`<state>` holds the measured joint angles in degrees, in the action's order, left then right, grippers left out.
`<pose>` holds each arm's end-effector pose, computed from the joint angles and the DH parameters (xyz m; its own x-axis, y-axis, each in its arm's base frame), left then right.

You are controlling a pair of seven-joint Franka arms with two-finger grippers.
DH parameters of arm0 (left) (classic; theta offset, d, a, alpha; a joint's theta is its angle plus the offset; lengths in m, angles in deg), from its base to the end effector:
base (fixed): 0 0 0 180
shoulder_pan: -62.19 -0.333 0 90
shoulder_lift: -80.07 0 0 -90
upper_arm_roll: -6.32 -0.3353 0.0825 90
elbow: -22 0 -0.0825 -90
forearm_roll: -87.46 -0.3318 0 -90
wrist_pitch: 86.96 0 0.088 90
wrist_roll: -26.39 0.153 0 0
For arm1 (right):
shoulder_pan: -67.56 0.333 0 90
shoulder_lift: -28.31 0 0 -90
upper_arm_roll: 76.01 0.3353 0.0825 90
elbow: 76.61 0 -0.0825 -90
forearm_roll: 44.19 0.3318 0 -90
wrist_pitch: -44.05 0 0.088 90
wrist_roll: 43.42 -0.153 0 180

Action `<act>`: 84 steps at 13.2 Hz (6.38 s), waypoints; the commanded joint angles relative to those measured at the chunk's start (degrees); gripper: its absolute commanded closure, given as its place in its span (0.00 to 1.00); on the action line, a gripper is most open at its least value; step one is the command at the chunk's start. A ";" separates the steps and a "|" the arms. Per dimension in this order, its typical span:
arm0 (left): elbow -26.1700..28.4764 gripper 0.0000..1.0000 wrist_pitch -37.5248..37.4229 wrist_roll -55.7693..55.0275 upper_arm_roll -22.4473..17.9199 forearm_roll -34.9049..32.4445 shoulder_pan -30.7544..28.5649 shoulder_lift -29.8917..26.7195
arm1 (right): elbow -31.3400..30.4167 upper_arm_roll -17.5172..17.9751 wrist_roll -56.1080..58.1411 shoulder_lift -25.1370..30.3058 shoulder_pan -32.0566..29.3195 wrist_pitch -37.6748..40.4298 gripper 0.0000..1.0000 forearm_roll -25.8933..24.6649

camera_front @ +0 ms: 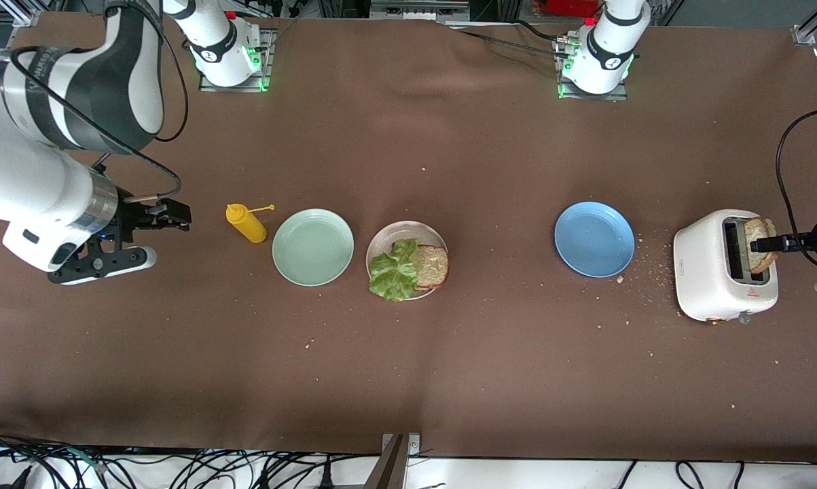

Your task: Make sandwich in beige plate with both arms

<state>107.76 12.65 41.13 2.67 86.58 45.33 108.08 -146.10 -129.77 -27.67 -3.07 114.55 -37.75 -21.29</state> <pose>0.5773 0.2123 0.3627 0.9651 0.0871 -0.2470 0.0948 -0.9953 0.0195 0.5950 0.1274 0.5091 0.9632 0.2319 -0.1361 0.2336 -0.9723 -0.0033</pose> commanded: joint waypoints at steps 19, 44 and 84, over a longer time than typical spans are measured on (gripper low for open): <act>-16.76 1.00 -18.66 -1.73 1.54 -1.76 6.13 -1.20 | -25.61 59.29 -19.97 33.22 -51.21 -8.46 0.00 -22.98; -16.59 1.00 -2.50 -0.87 1.36 63.10 37.34 20.85 | -28.50 55.07 -20.41 35.51 -48.40 -11.62 0.00 -21.68; -4.77 0.01 -3.31 -16.76 -1.89 -2.19 17.30 -0.29 | -22.61 54.99 -19.35 31.46 -48.92 -8.55 0.00 -21.94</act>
<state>92.79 7.20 24.58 -0.25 87.23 63.41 116.36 -170.22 -74.63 -47.57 29.01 65.56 -47.08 -43.88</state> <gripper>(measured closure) 0.004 0.000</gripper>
